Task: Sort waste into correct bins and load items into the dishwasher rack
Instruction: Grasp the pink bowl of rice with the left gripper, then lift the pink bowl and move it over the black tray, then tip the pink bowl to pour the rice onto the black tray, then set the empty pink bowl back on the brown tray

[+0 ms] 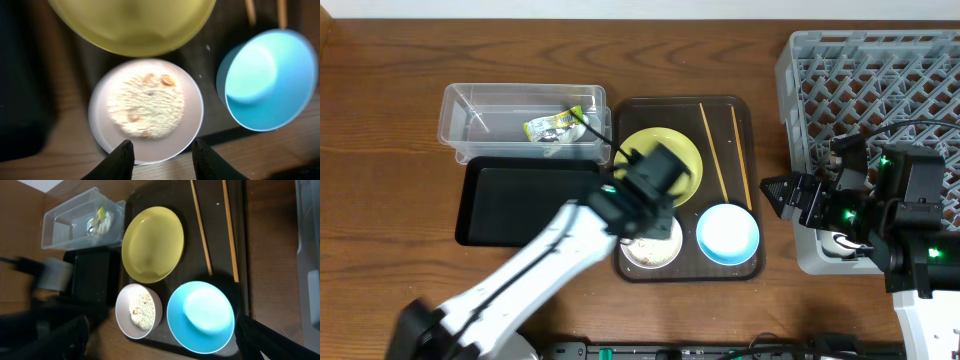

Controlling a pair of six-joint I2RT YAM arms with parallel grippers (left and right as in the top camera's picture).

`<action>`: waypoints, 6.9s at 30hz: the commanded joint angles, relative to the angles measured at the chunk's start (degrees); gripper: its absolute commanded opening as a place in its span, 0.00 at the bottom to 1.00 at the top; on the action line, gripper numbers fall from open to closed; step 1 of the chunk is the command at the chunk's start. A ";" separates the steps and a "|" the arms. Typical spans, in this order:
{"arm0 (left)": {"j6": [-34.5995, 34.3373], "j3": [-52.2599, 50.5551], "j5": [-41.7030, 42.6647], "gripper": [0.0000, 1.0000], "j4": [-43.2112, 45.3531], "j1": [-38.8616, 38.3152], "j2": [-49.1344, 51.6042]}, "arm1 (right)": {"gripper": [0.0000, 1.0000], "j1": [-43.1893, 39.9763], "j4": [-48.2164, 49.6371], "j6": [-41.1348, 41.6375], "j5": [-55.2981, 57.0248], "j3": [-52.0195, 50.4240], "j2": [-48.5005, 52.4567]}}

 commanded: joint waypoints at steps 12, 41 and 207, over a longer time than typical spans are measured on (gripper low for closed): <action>-4.98 -0.85 -2.56 0.39 7.48 -8.02 16.98 | 0.91 0.85 -0.02 -0.87 0.13 0.48 -0.13; 7.15 4.70 7.69 0.06 0.22 2.75 2.16 | 0.92 0.85 -0.04 -0.87 0.13 0.48 -0.13; 18.32 -1.55 -1.62 0.80 4.79 17.68 -22.93 | 0.99 0.85 -0.02 -0.90 1.42 0.48 -0.13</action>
